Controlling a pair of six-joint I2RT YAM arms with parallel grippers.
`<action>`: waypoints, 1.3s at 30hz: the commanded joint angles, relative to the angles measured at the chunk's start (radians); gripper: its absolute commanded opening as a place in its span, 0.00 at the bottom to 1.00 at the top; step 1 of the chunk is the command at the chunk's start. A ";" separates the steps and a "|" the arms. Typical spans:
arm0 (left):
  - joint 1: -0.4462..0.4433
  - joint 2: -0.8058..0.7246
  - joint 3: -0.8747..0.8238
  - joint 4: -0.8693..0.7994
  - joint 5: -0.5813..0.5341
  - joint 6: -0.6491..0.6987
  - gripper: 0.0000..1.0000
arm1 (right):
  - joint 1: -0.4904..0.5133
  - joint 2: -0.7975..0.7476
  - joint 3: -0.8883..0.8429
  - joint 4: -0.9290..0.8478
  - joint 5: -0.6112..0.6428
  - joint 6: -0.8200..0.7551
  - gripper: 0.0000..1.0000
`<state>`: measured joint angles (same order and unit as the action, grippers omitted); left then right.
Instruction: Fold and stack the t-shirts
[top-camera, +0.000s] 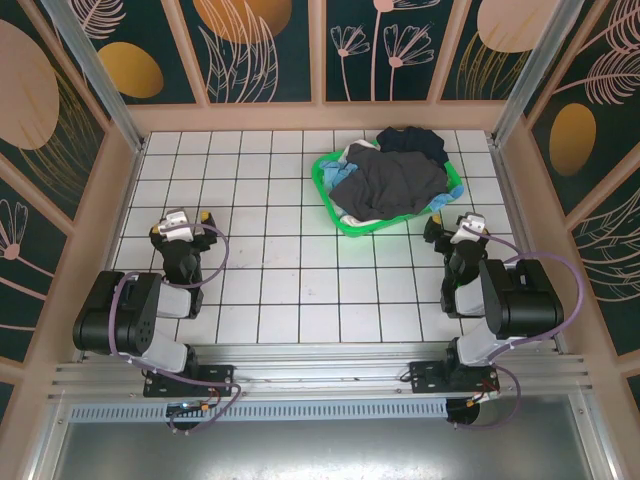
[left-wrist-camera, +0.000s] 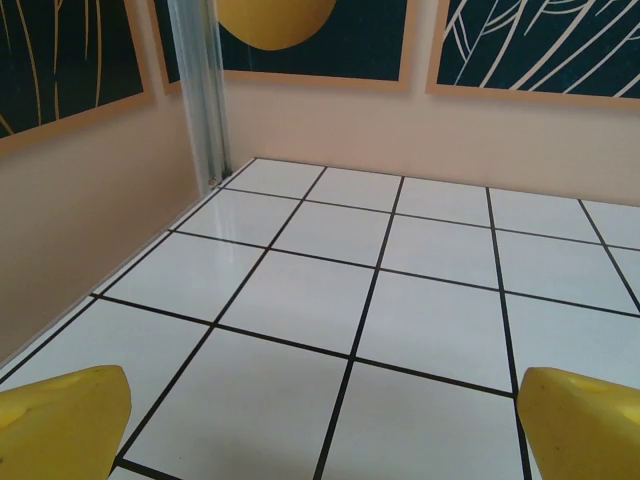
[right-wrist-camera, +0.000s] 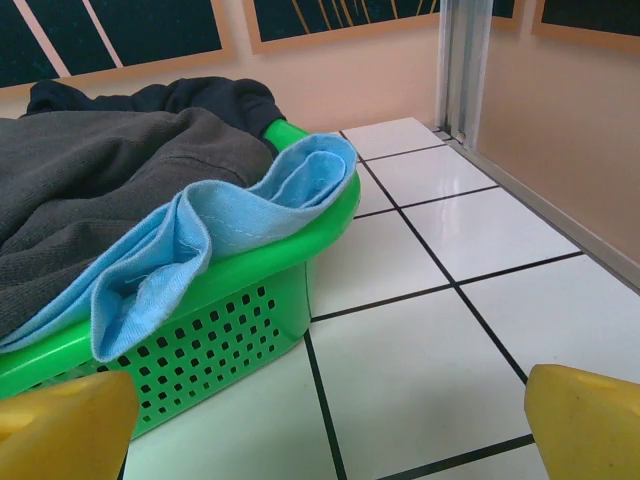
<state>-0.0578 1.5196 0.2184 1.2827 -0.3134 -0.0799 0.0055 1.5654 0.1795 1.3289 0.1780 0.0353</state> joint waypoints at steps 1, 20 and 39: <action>0.000 0.004 -0.002 0.033 0.013 -0.001 0.99 | -0.002 0.000 0.014 0.046 -0.001 0.000 0.99; 0.001 0.002 -0.006 0.038 0.012 -0.001 0.99 | -0.002 0.001 0.014 0.046 0.000 0.001 0.99; -0.063 -0.403 0.410 -0.983 -0.124 -0.598 0.99 | -0.088 -0.495 0.187 -0.600 -0.274 0.326 0.99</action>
<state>-0.1200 1.1503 0.5781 0.6266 -0.4236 -0.3805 0.0250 1.1187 0.3084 0.9421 0.1474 0.1535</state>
